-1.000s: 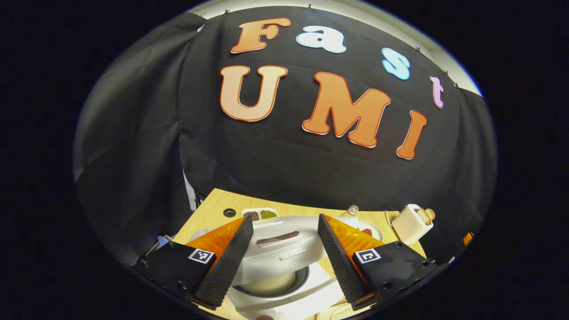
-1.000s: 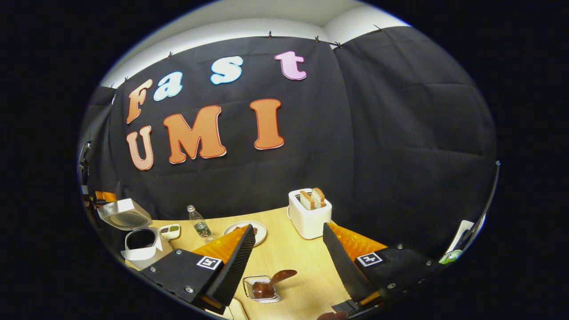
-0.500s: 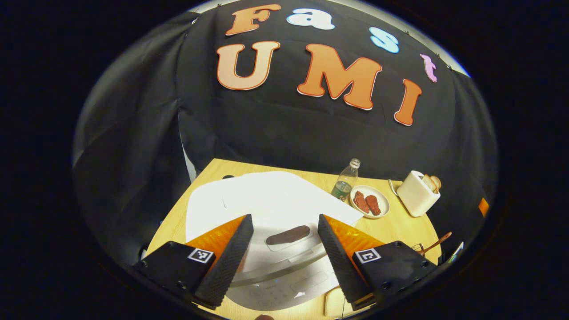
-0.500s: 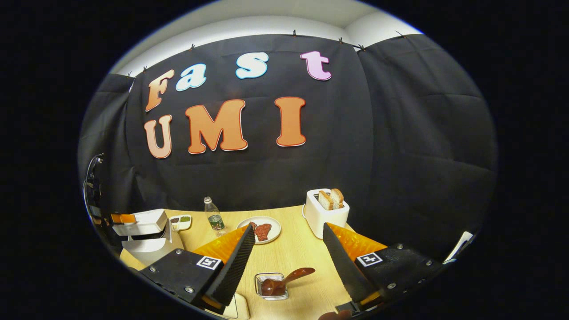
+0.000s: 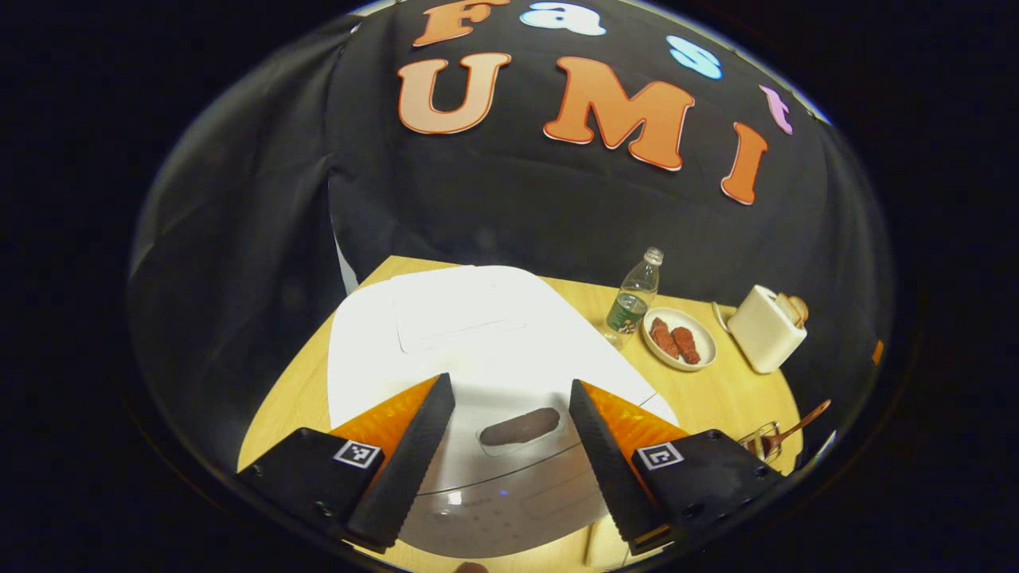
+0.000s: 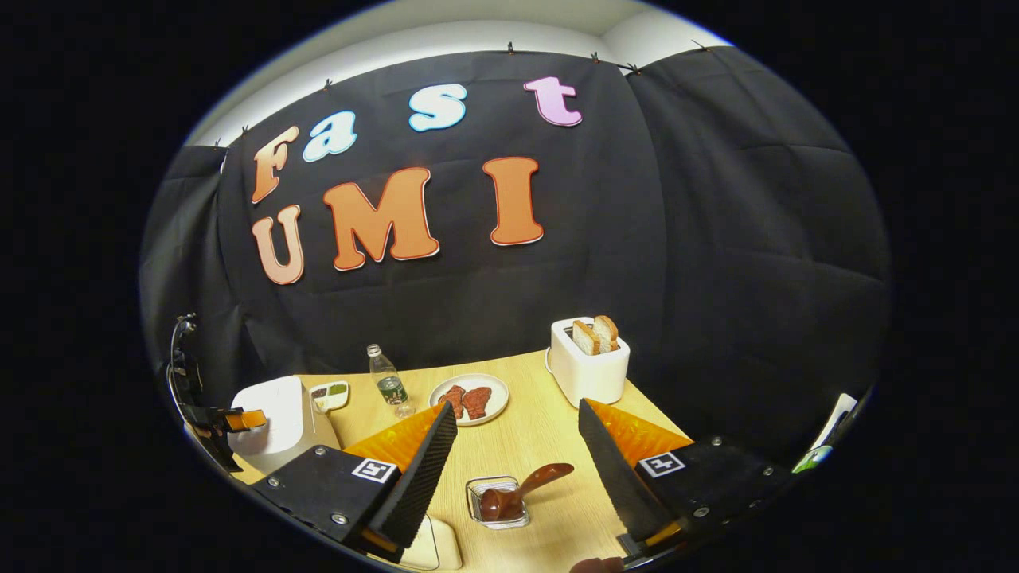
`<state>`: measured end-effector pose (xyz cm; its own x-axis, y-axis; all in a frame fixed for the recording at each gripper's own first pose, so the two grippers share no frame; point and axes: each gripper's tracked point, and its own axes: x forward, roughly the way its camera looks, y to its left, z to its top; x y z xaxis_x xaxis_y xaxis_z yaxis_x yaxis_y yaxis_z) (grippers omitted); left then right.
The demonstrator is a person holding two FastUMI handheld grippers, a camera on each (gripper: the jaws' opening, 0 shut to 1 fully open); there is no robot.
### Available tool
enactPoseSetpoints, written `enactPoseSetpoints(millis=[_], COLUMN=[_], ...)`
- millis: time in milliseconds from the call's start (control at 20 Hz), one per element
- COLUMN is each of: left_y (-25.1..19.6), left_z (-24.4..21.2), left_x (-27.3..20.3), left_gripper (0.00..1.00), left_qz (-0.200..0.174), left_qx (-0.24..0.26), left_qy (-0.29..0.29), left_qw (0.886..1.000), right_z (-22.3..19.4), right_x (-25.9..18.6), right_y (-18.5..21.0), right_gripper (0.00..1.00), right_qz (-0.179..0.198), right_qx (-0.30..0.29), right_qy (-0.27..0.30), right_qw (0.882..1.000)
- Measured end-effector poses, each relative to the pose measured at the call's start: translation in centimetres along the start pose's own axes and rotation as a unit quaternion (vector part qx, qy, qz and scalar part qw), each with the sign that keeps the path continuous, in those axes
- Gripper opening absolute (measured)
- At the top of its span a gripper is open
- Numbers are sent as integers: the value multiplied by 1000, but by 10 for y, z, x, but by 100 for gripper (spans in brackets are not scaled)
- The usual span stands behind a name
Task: Close the left gripper, press the button to open the rice cooker; take a wooden spoon from the chopstick holder with the right hand, scoop a spoonful of rice and pour it into the rice cooker, then put the wooden spoon back into the chopstick holder.
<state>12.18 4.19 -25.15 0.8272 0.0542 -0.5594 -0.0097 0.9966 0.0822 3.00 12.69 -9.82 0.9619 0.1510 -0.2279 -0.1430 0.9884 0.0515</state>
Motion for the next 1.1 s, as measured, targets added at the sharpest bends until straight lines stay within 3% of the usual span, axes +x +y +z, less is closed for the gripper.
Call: enactPoseSetpoints(millis=[50,150,300,500,800,1100], left_y=[-2,-5,-5,-3,21,55], left_z=[2,11,11,17,91,175], left_x=[2,0,5,-9,-69,-160], left_gripper=[100,100,100,99,99,99], left_qz=[-4,-10,-9,-18,-8,12], left_qx=[11,-14,22,-18,-29,-24], left_qy=[-6,-3,-4,3,-90,-208], left_qw=[1000,1000,1000,1000,996,978], right_z=[-2,-4,-5,9,34,75], right_x=[1,0,0,-4,-10,-18], right_y=[0,3,6,8,9,13], right_gripper=[95,95,95,95,95,95], right_qz=[1,4,11,17,18,22], right_qx=[0,0,-3,-9,-15,-28], right_qy=[1,3,6,-9,-37,-79], right_qw=[1000,1000,1000,1000,999,996])
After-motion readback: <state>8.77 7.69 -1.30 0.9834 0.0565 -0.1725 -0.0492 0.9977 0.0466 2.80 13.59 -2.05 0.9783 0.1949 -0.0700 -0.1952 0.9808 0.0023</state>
